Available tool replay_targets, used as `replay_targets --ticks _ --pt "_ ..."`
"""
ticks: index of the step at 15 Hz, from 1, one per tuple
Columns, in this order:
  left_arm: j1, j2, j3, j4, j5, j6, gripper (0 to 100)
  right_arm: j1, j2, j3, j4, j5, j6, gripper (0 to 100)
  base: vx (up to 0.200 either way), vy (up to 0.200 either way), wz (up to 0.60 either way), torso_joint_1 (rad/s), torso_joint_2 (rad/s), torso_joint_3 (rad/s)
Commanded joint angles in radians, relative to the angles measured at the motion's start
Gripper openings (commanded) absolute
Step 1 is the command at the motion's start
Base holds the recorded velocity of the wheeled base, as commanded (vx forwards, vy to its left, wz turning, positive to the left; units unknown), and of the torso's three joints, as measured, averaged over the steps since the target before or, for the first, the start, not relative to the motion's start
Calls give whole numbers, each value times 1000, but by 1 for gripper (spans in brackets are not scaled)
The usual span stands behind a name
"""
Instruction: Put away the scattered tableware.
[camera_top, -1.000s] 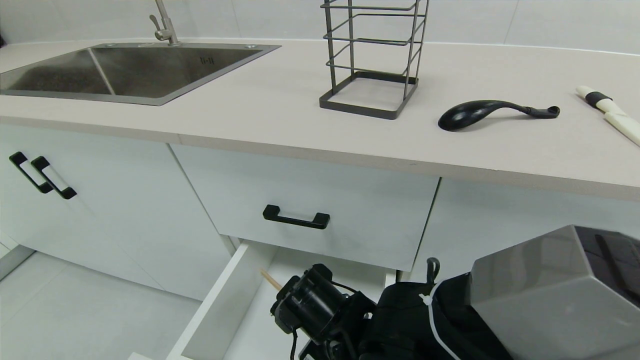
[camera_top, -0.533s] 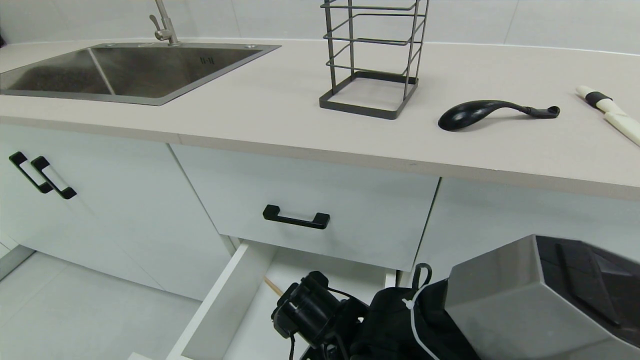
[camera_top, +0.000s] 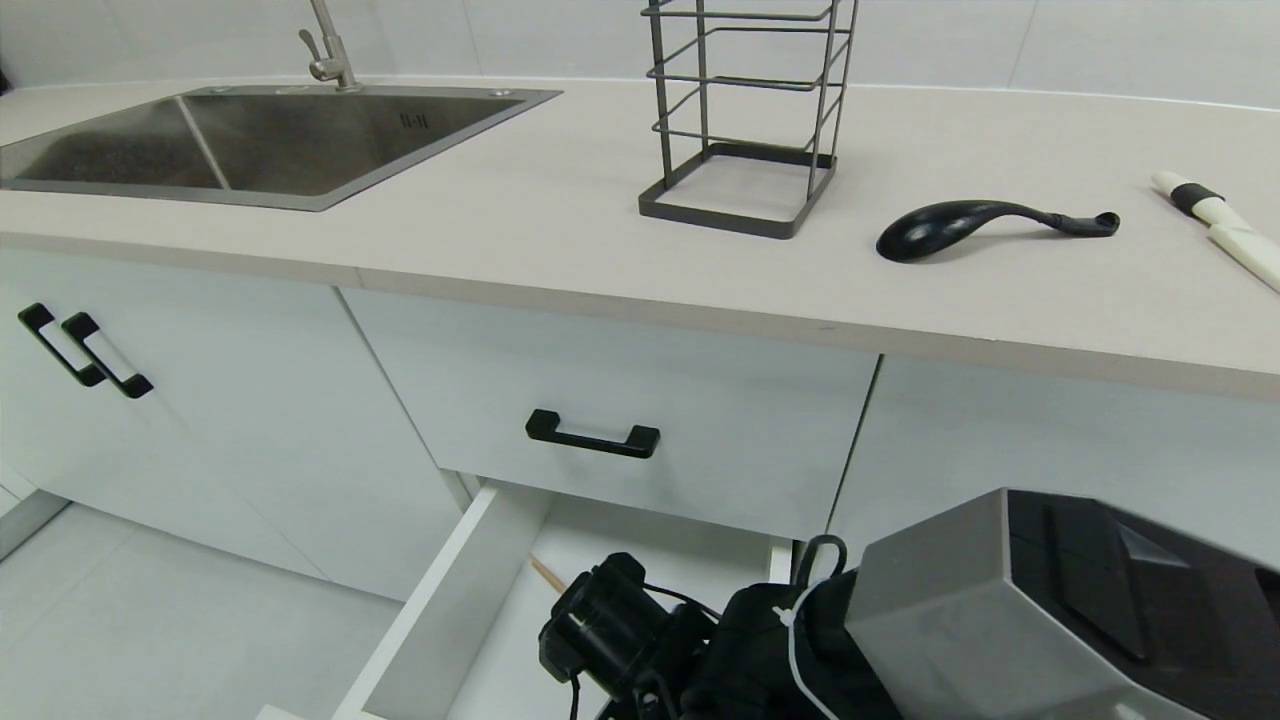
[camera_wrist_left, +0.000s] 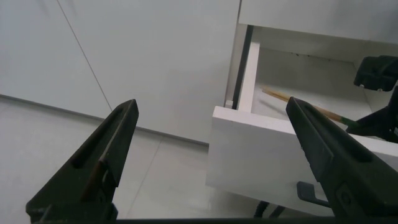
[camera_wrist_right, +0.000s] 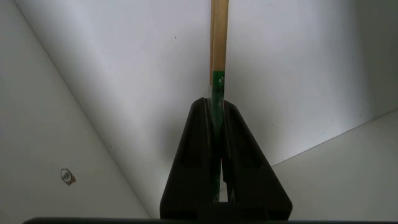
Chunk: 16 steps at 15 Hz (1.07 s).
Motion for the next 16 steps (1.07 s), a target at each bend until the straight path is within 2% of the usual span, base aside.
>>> replay_targets --ticks 1,7,8,16 --pt "0 0 0 0 0 0 100 -1 19 -16 4 -4 10 0 0 0 0 0 0 0" --pt "0 0 0 0 0 0 100 0 41 -42 36 -7 14 0 0 0 0 0 0 0" --pt "0 0 0 0 0 0 100 2 41 -46 50 -18 14 100 0 0 0 0 0 0" --pt "0 0 0 0 0 0 100 0 -61 -51 55 -26 24 100 0 0 0 0 0 0"
